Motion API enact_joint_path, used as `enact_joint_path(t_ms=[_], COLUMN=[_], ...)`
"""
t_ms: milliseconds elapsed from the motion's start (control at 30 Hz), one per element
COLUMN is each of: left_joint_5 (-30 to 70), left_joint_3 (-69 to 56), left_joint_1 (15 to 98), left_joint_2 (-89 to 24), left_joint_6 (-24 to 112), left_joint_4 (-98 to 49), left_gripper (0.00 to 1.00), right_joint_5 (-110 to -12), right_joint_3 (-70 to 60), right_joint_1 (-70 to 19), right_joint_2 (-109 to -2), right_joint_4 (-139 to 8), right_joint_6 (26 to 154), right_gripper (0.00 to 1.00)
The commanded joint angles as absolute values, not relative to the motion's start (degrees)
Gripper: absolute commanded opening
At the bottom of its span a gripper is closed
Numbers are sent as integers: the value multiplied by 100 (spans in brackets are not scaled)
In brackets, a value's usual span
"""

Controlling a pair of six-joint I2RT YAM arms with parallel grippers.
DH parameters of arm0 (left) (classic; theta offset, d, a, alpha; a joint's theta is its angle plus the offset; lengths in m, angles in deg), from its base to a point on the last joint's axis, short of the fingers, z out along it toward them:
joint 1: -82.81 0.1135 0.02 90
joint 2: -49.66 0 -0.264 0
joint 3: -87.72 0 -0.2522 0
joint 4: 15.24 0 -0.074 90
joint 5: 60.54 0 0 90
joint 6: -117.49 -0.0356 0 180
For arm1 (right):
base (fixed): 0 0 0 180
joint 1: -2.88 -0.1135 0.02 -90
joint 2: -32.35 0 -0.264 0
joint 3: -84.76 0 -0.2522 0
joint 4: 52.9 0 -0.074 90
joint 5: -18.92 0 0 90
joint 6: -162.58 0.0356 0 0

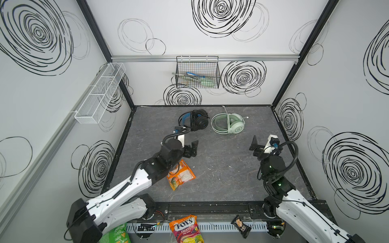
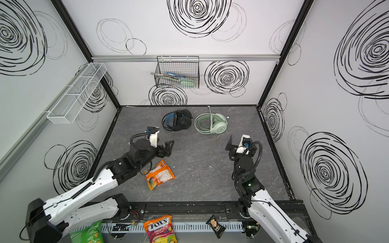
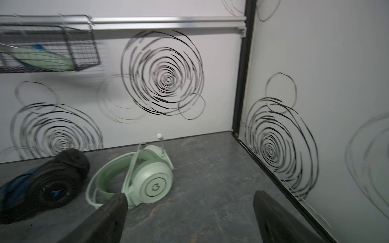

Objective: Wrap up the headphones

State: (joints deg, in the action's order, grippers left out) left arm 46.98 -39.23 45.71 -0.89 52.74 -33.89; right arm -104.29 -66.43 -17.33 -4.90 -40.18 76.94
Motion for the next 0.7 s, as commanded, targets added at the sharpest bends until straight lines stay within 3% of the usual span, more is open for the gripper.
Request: enact_joint_path(t_ms=[0,133,267,467,667], left_joint_5=[5512,6688,7471,7535,6863], left_joint_3=[-4617,-5869,-6671,-7111,-7553], left_joint_1=[4971,5278,5390,5535,6304], left_joint_2=[654,1688,1893,664,-1137], left_joint_6=[5381,4805,3869,2874,2852], left_joint_4=[-3253,-1969,-1017,579,3487], left_gripper=[96,96,96,96,96], right_joint_5=[-9292,-9188,-9230,-9482,-9764], right_joint_3=[-6760,-7369,-7279,-7724,-7094], right_joint_1=[-980,-742,-764,-862,-810], right_joint_2=[-718,-1168,-2144,-3280,-3780], right_joint_4=[-3558,-2535,-2173,-353,-1084], right_joint_6=[8366,8148,8037,7842,7920], right_gripper=[97,97,97,97,97])
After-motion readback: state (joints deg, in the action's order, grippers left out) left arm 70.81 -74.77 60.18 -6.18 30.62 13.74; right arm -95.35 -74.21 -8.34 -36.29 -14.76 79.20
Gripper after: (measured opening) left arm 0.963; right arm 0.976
